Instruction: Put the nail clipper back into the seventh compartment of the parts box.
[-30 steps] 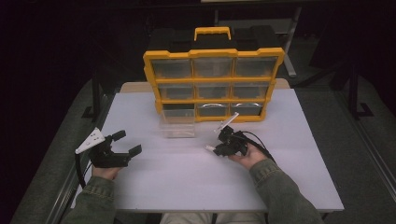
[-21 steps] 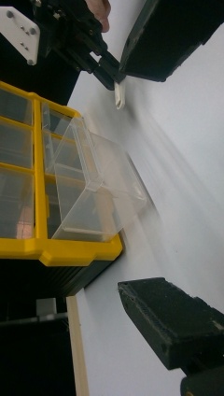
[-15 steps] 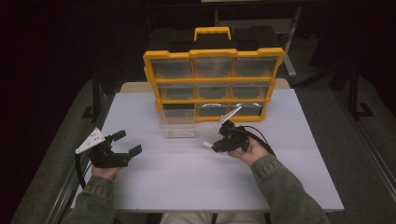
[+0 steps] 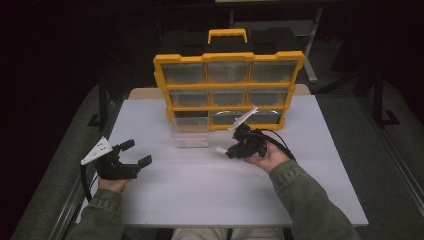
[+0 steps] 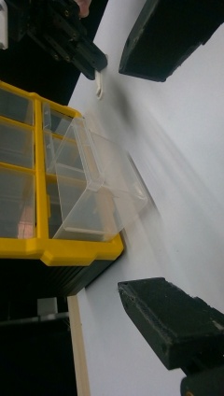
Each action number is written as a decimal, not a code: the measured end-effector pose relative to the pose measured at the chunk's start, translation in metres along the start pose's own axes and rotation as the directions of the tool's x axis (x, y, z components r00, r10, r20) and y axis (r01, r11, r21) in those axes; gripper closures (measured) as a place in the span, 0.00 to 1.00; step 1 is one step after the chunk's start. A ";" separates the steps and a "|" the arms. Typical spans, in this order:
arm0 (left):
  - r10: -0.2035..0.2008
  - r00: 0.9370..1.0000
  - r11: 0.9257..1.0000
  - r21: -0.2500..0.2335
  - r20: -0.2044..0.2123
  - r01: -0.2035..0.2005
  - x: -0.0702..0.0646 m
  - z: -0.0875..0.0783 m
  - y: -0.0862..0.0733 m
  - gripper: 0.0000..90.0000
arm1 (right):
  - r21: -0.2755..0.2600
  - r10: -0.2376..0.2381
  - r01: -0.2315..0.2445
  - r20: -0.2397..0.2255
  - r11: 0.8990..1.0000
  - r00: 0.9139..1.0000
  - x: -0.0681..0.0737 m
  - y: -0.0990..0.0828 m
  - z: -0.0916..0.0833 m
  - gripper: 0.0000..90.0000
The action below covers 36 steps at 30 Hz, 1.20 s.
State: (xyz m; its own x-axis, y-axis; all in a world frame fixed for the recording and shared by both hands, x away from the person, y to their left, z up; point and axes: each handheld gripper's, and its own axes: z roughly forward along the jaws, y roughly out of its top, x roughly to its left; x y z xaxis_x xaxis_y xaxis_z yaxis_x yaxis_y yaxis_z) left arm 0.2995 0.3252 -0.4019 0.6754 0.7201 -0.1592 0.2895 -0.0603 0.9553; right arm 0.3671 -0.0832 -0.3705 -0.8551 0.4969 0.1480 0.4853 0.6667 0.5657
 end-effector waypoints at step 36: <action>0.003 1.000 1.000 0.002 0.003 -0.003 0.000 0.000 0.000 0.00 | -0.031 -0.045 0.046 0.011 0.998 0.999 0.000 0.048 -0.043 0.85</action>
State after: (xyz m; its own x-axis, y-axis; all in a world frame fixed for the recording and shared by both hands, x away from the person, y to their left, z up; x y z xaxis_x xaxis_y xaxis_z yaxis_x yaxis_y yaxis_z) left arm 0.2994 0.3248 -0.4019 0.6782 0.7179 -0.1569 0.2887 -0.0639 0.9553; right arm 0.3824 -0.0746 -0.3085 -0.8742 0.4720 0.1137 0.4399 0.6711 0.5967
